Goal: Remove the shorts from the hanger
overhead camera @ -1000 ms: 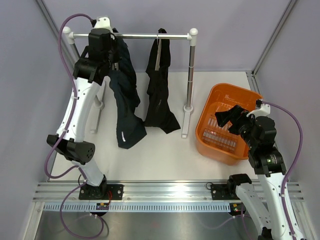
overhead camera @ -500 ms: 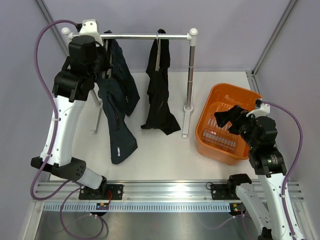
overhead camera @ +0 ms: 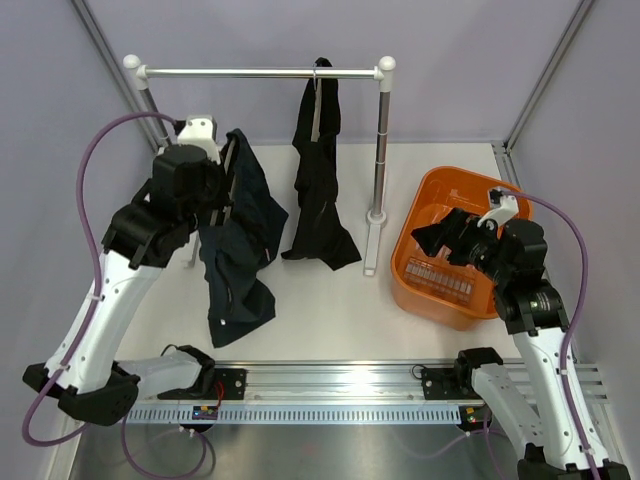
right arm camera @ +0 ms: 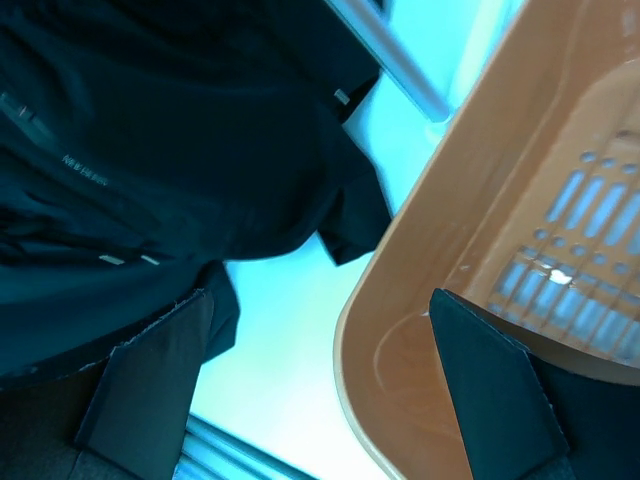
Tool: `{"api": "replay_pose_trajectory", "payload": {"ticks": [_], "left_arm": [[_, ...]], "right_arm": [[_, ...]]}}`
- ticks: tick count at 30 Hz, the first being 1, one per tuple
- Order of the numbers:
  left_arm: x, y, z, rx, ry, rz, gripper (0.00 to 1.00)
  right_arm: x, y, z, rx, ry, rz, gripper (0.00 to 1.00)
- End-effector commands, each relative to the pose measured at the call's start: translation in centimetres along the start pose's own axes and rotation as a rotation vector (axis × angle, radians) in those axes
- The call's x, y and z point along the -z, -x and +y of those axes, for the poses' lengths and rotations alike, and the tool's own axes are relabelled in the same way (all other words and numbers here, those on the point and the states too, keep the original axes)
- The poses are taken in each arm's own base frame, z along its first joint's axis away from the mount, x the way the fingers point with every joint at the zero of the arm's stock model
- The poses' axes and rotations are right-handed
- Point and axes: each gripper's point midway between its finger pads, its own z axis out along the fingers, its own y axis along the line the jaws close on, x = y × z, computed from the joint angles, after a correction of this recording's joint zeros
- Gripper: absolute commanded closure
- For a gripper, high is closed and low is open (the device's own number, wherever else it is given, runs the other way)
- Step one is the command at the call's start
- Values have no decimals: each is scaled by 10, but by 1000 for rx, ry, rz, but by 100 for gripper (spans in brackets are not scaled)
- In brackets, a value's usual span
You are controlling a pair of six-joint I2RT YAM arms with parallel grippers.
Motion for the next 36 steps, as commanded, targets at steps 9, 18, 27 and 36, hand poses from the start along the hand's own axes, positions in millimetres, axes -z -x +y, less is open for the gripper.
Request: {"api": "replay_pose_trajectory", "payload": {"ticks": [9, 18, 27, 36], "left_arm": [[23, -62, 1, 8, -27, 20, 100], [61, -105, -13, 23, -247, 64, 100], [72, -148, -30, -19, -410, 151, 100], [90, -154, -42, -29, -535, 159, 100]], "right_arm": [[10, 6, 111, 119, 288, 70, 1], [-17, -42, 193, 203, 386, 210, 1], [-50, -88, 261, 266, 409, 281, 1], [-101, -115, 263, 256, 274, 276, 3]]}}
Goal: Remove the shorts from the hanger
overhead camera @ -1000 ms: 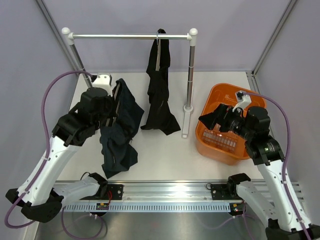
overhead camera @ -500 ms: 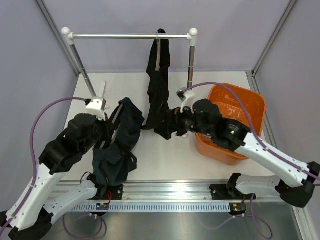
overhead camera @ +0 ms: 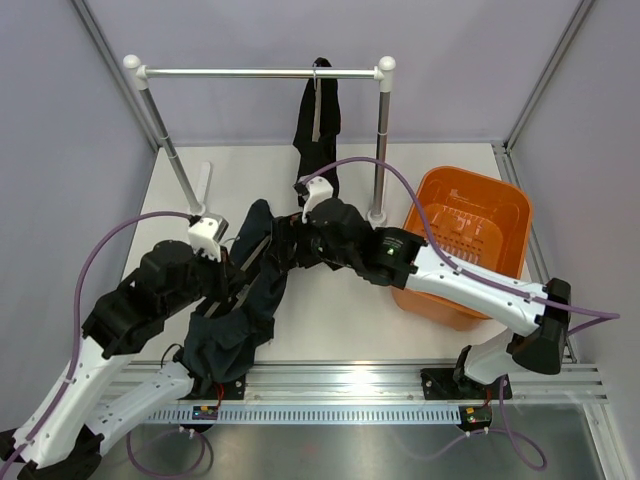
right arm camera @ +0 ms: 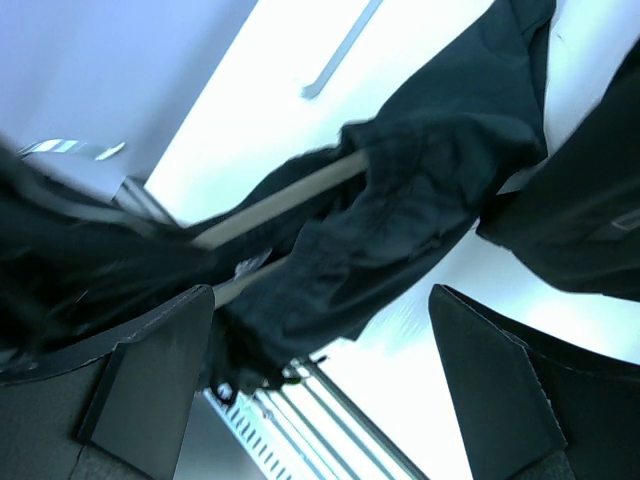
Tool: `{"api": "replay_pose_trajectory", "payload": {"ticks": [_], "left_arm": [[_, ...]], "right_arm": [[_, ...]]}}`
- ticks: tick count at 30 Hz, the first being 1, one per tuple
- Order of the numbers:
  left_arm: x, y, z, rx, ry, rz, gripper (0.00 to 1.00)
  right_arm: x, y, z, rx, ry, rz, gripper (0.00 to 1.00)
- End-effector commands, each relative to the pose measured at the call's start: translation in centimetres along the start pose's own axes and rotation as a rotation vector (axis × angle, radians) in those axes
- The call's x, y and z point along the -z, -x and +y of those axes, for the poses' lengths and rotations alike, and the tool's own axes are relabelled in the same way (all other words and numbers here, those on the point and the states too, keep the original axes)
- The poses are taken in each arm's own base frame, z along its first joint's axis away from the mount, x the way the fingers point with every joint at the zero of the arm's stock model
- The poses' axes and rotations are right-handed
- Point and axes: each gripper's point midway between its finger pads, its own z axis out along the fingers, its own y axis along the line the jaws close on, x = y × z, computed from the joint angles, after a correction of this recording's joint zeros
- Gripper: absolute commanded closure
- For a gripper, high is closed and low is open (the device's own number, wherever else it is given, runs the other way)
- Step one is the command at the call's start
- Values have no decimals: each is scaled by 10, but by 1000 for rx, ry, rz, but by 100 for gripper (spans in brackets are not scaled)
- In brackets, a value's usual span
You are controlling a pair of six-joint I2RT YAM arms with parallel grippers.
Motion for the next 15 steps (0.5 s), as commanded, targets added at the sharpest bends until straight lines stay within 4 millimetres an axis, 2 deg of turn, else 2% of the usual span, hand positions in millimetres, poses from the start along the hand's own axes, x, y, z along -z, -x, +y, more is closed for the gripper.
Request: {"api": "replay_pose_trajectory", "payload": {"ticks": [1, 7, 12, 15], "left_arm": [[11, 15, -22, -20, -127, -68, 100], [14, 10, -28, -26, -162, -54, 100], [16, 11, -32, -32, -189, -53, 100], [18, 11, -32, -37, -193, -55, 100]], "right_arm": [[-15, 20, 2, -33, -51, -84, 4], [-37, 17, -4, -28, -95, -81, 10], [-44, 20, -7, -25, -116, -102, 17], [-47, 18, -12, -17, -147, -96, 30]]}}
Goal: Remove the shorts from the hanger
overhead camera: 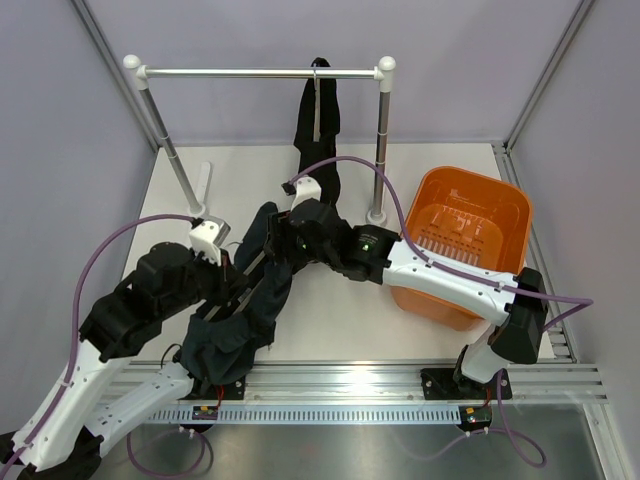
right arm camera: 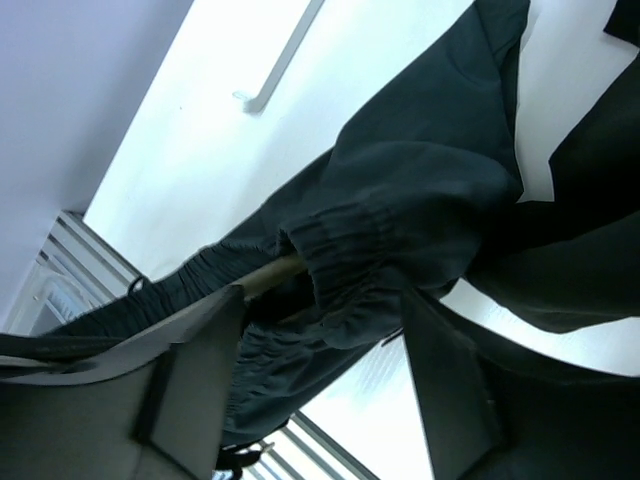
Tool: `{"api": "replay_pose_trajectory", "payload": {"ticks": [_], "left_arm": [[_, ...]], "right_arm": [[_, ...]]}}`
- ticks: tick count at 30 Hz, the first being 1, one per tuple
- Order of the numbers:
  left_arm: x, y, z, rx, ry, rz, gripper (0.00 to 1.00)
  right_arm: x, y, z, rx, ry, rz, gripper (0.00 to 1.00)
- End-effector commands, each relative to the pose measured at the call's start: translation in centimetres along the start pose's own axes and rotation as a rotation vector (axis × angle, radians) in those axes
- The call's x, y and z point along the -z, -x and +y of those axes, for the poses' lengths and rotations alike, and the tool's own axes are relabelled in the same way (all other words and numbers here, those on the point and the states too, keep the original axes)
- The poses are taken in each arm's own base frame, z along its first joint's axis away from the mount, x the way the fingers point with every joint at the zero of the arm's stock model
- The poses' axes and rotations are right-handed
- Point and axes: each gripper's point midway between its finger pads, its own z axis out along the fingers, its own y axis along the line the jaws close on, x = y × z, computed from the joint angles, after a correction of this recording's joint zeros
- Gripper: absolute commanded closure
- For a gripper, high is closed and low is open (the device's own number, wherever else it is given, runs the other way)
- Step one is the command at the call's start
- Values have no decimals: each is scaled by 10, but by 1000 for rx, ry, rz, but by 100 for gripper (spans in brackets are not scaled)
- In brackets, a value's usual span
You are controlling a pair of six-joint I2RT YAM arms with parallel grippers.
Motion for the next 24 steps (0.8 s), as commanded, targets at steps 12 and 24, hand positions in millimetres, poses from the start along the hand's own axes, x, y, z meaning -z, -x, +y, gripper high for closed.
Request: {"api": "replay_pose_trajectory", "payload": {"ticks": [12, 24], "left_arm": [[16, 16, -25, -29, -134, -63, 100], [27, 15, -23, -37, -128, -69, 100]], "right_arm": [[-3, 28, -18, -8, -142, -128, 59], [6, 20, -41, 16, -238, -115, 100]]}}
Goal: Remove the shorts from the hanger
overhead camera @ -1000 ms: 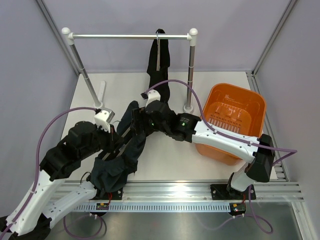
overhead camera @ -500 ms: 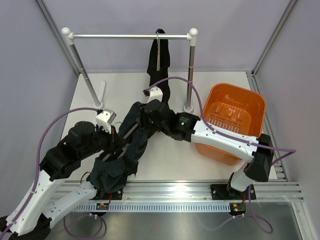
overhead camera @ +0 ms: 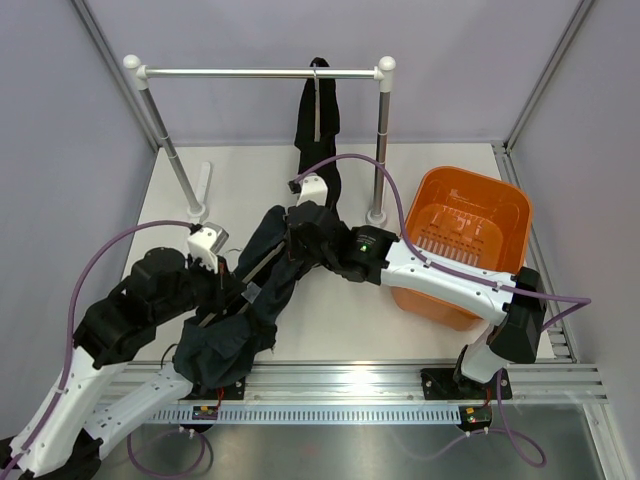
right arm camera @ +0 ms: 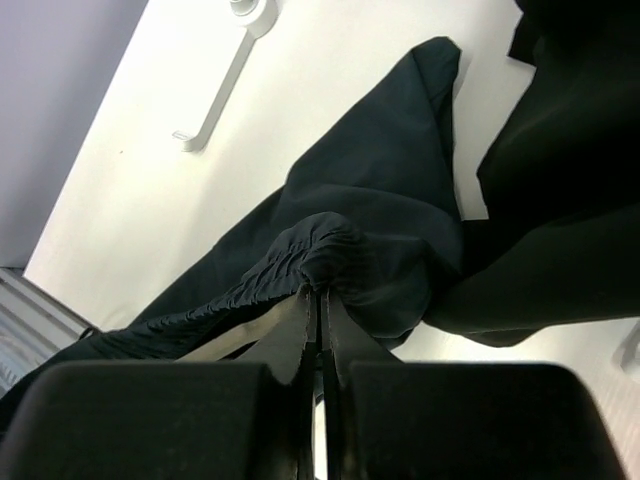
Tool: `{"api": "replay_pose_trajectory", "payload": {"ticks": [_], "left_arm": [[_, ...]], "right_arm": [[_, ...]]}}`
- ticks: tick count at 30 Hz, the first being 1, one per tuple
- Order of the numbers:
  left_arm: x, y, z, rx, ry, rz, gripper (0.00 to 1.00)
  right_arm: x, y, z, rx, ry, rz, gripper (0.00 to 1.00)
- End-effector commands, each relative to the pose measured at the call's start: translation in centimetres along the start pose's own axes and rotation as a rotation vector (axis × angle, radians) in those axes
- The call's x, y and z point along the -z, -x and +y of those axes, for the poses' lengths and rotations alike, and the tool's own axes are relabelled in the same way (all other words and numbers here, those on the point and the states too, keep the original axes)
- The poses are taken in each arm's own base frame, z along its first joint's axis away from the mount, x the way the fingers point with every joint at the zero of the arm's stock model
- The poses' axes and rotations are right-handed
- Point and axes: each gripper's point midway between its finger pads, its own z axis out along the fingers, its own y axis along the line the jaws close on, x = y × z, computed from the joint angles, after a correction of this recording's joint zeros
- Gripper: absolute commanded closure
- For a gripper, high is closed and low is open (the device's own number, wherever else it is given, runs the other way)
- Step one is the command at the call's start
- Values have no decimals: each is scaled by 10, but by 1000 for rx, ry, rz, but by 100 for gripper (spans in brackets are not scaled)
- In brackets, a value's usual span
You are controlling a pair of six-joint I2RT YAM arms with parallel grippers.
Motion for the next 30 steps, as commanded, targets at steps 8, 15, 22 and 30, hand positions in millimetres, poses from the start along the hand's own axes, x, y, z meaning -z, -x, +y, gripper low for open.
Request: {"api": "replay_pose_trajectory", "payload": {"ticks": [8, 15, 22, 30], "left_arm": [[30, 27, -25, -59, -120, -112, 100], [41, 24, -30, -78, -157, -117, 100], [47, 48, -16, -25, -59, -241, 100], [41, 105, -6, 54, 23, -468, 100]], "right_arm": [[12, 22, -57, 24, -237, -75, 100], [22, 46, -83, -1, -281, -113, 100], [25, 36, -73, -9, -210, -74, 100], [63, 2, 5, 120, -14, -12, 100]]}}
